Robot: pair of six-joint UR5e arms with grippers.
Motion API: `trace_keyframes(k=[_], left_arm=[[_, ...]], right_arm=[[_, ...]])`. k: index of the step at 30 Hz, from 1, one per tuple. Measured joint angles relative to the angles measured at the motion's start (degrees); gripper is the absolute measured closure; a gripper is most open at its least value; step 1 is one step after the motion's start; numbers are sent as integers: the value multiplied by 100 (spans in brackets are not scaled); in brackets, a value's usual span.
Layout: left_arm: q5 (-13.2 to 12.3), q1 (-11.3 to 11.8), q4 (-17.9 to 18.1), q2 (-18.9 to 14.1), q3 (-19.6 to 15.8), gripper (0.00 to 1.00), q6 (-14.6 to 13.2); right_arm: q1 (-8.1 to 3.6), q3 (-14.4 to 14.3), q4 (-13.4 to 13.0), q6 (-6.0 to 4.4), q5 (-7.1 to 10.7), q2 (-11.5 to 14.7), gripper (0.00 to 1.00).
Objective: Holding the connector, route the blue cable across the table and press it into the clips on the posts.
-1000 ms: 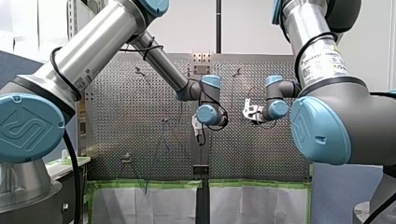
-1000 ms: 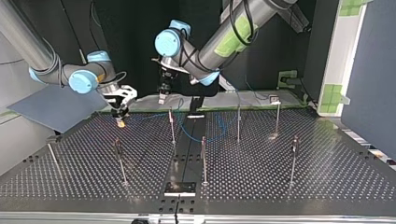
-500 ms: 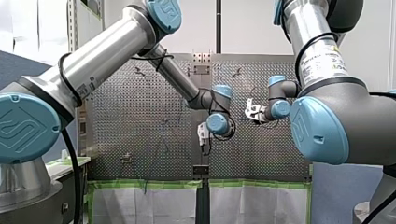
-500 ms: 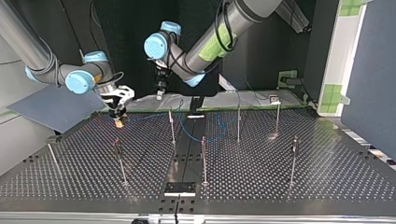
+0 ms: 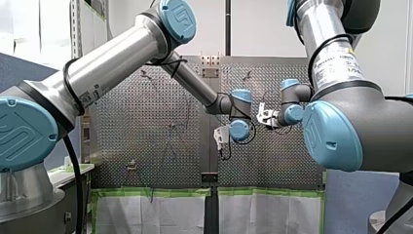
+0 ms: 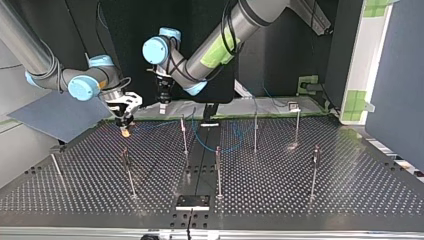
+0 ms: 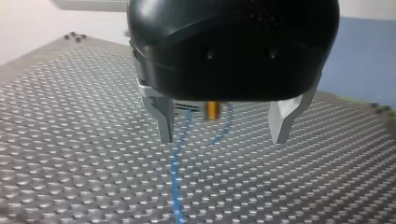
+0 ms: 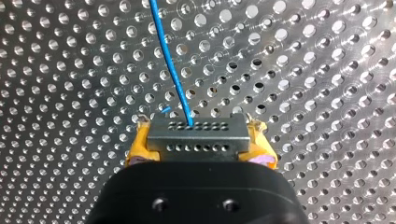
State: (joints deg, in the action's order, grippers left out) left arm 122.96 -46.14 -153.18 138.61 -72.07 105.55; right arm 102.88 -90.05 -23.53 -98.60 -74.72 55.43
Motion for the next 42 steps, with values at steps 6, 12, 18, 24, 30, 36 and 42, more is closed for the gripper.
trace_keyframes(k=[6, 12, 18, 24, 30, 36, 42], left_arm=[[132, 48, 116, 29, 325, 0, -32], [150, 86, -45, 258, 628, 0, -43], [371, 166, -335, 575, 950, 0, -50], [662, 243, -207, 882, 1257, 0, -167], [665, 232, -117, 1104, 1593, 0, -250], [673, 233, -130, 1127, 1813, 11, -250], [719, 240, -164, 1128, 1829, 52, -253]], right_arm=[[-5, 0, 3, -3, 24, 0, 100], [-5, 0, 5, -3, 45, 0, 100], [-24, 0, 13, -3, 80, 0, 100], [-50, 0, 1, -3, 87, 0, 100], [-68, -2, -9, -2, 88, 0, 100], [-76, -1, -12, -3, 96, 0, 100], [-84, 0, -12, -3, 116, 0, 100]])
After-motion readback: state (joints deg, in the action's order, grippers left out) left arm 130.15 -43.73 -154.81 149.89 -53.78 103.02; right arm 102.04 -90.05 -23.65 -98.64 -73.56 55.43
